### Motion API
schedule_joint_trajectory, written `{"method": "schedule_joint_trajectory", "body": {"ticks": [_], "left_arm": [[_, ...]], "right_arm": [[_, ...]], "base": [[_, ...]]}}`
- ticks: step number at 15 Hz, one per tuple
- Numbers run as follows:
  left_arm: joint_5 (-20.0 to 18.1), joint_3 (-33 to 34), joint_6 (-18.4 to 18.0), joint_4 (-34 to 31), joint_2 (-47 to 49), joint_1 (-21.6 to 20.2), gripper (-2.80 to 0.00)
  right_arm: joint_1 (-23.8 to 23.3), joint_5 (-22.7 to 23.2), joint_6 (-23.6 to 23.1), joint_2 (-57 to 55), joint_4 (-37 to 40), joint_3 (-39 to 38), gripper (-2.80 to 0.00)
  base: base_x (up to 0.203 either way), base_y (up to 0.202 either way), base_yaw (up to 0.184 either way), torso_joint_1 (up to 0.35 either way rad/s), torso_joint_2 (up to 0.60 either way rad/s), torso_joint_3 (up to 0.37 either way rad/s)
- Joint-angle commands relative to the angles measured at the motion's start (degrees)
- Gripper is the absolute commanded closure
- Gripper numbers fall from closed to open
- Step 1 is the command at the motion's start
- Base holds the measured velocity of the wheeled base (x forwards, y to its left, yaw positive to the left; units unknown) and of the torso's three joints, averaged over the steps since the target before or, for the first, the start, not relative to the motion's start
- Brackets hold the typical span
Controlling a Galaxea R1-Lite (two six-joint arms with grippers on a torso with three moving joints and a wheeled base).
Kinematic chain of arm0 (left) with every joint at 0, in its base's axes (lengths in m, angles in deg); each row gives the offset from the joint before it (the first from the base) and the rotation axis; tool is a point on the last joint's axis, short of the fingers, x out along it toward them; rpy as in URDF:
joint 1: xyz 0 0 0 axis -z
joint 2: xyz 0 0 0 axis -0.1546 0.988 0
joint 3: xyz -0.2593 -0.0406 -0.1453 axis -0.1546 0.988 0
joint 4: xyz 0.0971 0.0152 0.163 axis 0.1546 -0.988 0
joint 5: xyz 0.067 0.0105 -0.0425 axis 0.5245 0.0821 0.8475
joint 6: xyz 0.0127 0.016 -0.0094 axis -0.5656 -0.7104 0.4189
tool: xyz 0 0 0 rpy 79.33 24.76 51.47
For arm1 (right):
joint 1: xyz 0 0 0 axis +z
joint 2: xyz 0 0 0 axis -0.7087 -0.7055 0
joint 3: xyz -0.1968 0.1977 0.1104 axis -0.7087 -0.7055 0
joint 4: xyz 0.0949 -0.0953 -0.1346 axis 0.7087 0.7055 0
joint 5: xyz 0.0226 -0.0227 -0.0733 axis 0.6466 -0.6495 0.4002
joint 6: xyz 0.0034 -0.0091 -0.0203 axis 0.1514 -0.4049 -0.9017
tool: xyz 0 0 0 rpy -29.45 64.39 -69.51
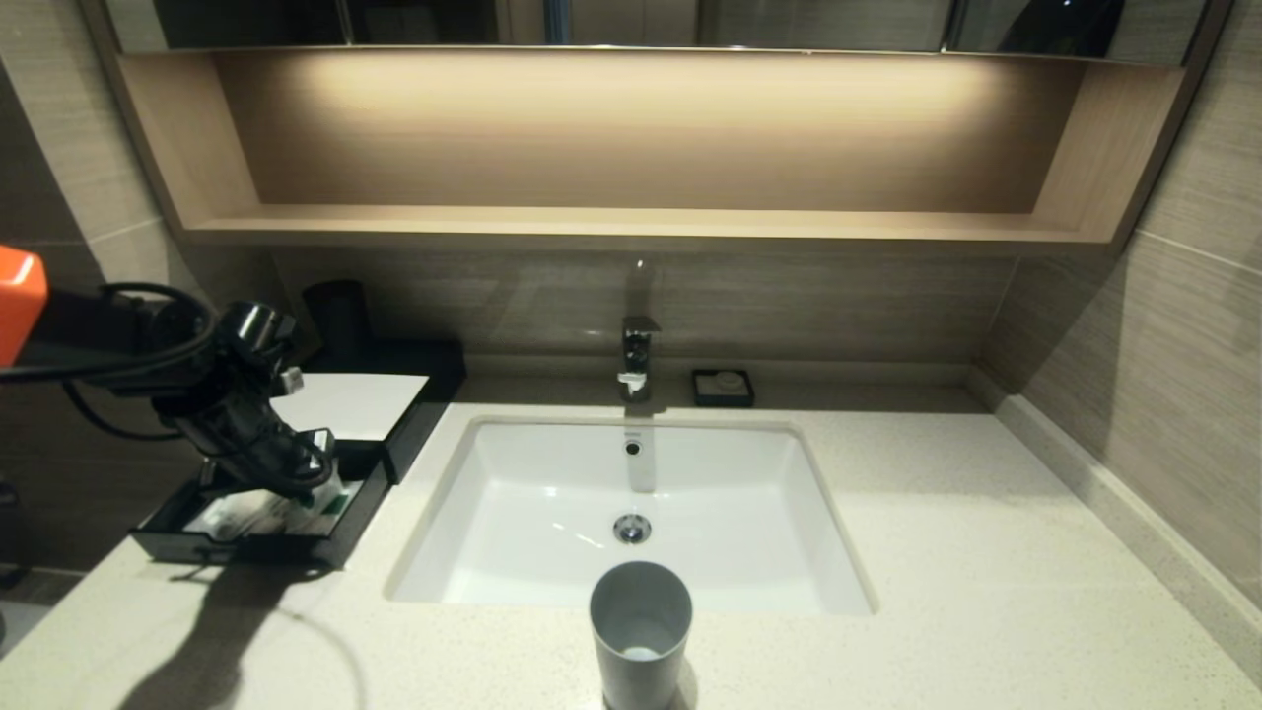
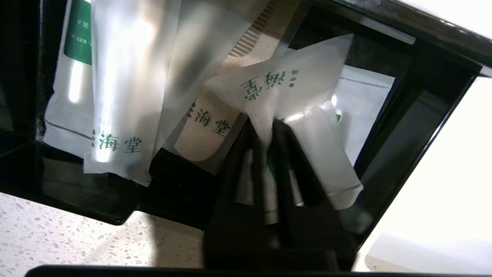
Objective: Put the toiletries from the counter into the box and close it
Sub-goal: Place the bathroom toiletry into the drawer
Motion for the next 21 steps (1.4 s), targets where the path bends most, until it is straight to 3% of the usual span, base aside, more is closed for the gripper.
{"method": "schedule_joint_trajectory", "body": {"ticks": [1, 9, 20, 21], "left_arm": [[0.05, -0.11, 0.24, -0.18, -0.32, -0.02, -2.8], [0.14, -0.06, 0.34, -0.5, -2.82, -0.02, -2.8], [0.09, 1.02, 2.16, -5.23, -14.0, -0.17, -2.8], [0.06, 1.49, 2.73, -6.38, -15.3, -0.6, 0.0]], "right_arm": [[0.01, 0.01, -0.01, 0.04, 0.0, -0.09, 0.0], [0.01, 0.01, -0.01, 0.04, -0.09, -0.09, 0.0], [0.01, 0.01, -0.01, 0.04, -0.09, -0.09, 0.0], [0.01, 0.01, -0.01, 0.04, -0.08, -0.09, 0.0]], "base": [[0.0, 0.0, 0.0, 0.0, 0.0, 0.0], [0.0, 0.0, 0.0, 0.0, 0.0, 0.0], [0.0, 0.0, 0.0, 0.0, 0.0, 0.0], [0.0, 0.0, 0.0, 0.0, 0.0, 0.0]]}}
